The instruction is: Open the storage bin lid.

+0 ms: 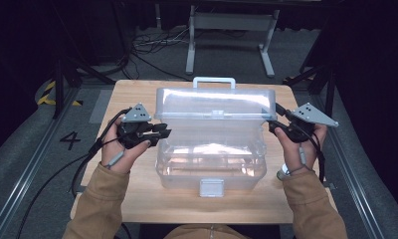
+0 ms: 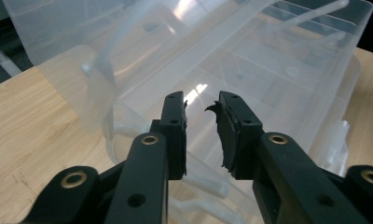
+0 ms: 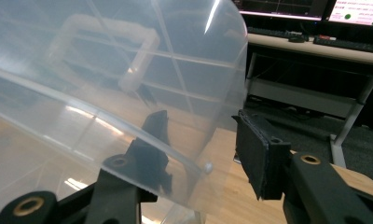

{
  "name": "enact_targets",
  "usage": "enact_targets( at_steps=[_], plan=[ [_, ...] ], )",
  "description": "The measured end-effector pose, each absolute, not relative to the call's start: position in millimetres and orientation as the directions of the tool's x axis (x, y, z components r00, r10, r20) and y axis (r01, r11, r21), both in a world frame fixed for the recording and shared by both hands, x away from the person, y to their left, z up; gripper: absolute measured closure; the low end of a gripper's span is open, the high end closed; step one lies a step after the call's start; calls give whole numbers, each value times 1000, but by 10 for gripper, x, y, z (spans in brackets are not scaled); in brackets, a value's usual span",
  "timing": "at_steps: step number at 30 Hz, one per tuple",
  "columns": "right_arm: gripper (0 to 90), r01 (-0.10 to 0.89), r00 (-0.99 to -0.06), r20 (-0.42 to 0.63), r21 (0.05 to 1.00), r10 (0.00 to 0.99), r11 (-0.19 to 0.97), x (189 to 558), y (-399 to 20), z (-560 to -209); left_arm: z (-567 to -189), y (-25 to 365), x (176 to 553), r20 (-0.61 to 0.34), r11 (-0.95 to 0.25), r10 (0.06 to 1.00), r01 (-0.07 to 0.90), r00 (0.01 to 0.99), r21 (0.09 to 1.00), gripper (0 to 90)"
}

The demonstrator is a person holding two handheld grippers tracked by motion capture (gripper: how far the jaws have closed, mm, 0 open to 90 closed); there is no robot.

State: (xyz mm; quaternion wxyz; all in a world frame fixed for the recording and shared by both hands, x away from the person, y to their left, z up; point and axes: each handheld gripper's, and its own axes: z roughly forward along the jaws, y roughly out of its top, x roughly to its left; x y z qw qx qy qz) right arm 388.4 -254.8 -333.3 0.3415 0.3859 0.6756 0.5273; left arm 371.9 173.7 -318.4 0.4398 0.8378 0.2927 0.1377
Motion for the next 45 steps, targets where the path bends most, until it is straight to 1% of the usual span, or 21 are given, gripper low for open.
enact_targets(
  at_steps=[2,5,9,11,13,15,17,18,20,21,33,45],
  plan=[
    [549,145,-462,-51,980,885,133,3911,-2541,-3329,-3179,1751,3679,-27,-446,608,370,794,815,703],
    [592,127,-461,-43,985,886,114,3960,-2530,-3317,-3181,1763,3613,-26,-457,598,367,801,810,689],
    [607,129,-447,-46,985,893,115,3997,-2511,-3286,-3187,1771,3547,-27,-465,592,369,806,805,684],
    [615,147,-430,-41,983,902,114,4015,-2496,-3260,-3185,1788,3510,-25,-469,592,370,806,802,681],
    [621,142,-411,-51,983,910,120,4035,-2475,-3236,-3186,1817,3475,-27,-468,594,373,804,801,675],
    [651,138,-393,-61,983,918,124,4064,-2458,-3223,-3195,1861,3437,-49,-465,583,382,811,799,673],
    [660,137,-387,-60,983,920,121,4073,-2453,-3219,-3199,1878,3416,-45,-472,582,382,812,794,674],
    [696,142,-370,-70,981,927,130,4091,-2443,-3205,-3201,1885,3405,-46,-474,578,381,814,794,673],
    [709,142,-363,-68,982,929,128,4104,-2437,-3198,-3203,1895,3380,-57,-475,561,377,826,795,671],
    [734,153,-353,-71,979,933,133,4126,-2434,-3179,-3203,1894,3355,-64,-482,542,373,838,792,669],
    [742,229,-345,-27,967,938,112,4300,-2431,-3083,-3324,1757,3315,-87,-578,444,359,892,733,651],
    [738,263,-360,2,960,933,99,4386,-2451,-3052,-3605,1521,3374,-117,-677,371,354,921,645,611]
  ],
)
